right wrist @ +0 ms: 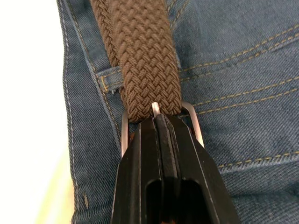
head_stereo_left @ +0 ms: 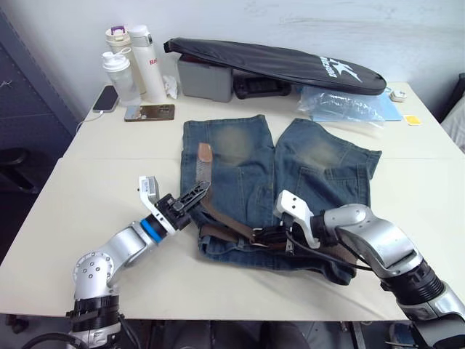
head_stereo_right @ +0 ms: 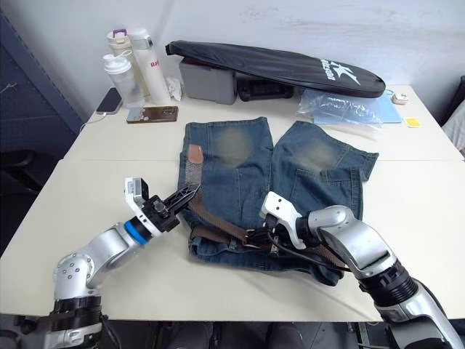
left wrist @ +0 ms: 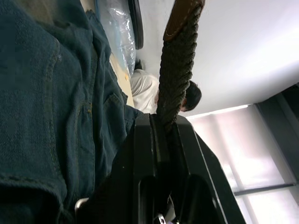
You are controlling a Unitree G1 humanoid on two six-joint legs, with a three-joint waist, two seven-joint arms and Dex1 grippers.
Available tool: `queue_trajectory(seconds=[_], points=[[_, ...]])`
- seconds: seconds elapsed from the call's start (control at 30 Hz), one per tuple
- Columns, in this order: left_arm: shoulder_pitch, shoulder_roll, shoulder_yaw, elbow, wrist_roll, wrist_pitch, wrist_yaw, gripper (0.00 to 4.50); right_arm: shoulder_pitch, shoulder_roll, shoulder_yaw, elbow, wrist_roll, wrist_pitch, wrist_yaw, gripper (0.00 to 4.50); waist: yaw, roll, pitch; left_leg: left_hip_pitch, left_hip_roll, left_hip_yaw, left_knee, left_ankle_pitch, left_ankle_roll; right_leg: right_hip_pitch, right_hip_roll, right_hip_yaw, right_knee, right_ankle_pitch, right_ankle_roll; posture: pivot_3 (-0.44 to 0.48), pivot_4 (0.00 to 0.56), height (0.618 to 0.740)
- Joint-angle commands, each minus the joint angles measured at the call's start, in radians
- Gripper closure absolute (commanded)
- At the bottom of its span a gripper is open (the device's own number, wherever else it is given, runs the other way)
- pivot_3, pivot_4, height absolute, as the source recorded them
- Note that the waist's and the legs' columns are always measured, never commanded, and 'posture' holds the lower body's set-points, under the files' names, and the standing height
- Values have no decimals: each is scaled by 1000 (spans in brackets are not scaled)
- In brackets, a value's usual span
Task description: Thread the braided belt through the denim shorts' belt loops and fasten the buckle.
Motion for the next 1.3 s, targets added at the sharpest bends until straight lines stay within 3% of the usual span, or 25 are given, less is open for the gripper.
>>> queue_trajectory(seconds=[0.03, 0.27, 0.7, 1.0, 1.3], points=[[6, 29, 63, -75, -100, -36, -47, 4500, 59, -35, 154, 99, -95, 104, -24, 4489, 0, -1, -2, 1, 1, 0, 0, -2, -2, 0, 0, 0, 0, 0, 0, 0, 150, 740], [-17, 35, 47, -62, -69, -92, -47, 4500, 12, -39, 268, 130, -178, 62, -15, 4489, -2, -1, -6, 4, 3, 1, 0, -5, 0, 0, 2, 3, 0, -1, -3, 0, 150, 740], [-182, -26, -49, -52, -66, -114, -47, 4500, -36, 4, 395, 233, -287, 61, 11, 4489, -14, -6, -13, 7, 7, 8, -1, -7, -4, 0, 4, 10, 0, 0, -7, 0, 150, 740], [-452, -130, -162, 215, 137, -63, -207, 4500, 0, 0, 407, 196, -342, 45, 6, 4489, -11, -11, -21, 8, 7, 10, 0, -7, -4, -1, 8, 14, -1, 0, -8, 0, 150, 740], [-698, -236, -193, 497, 364, -13, -411, 4500, 44, 19, 425, 189, -368, 23, -19, 4489, -5, -14, -23, 9, 7, 15, 0, -8, -4, -2, 9, 18, -1, 0, -7, 0, 150, 740]])
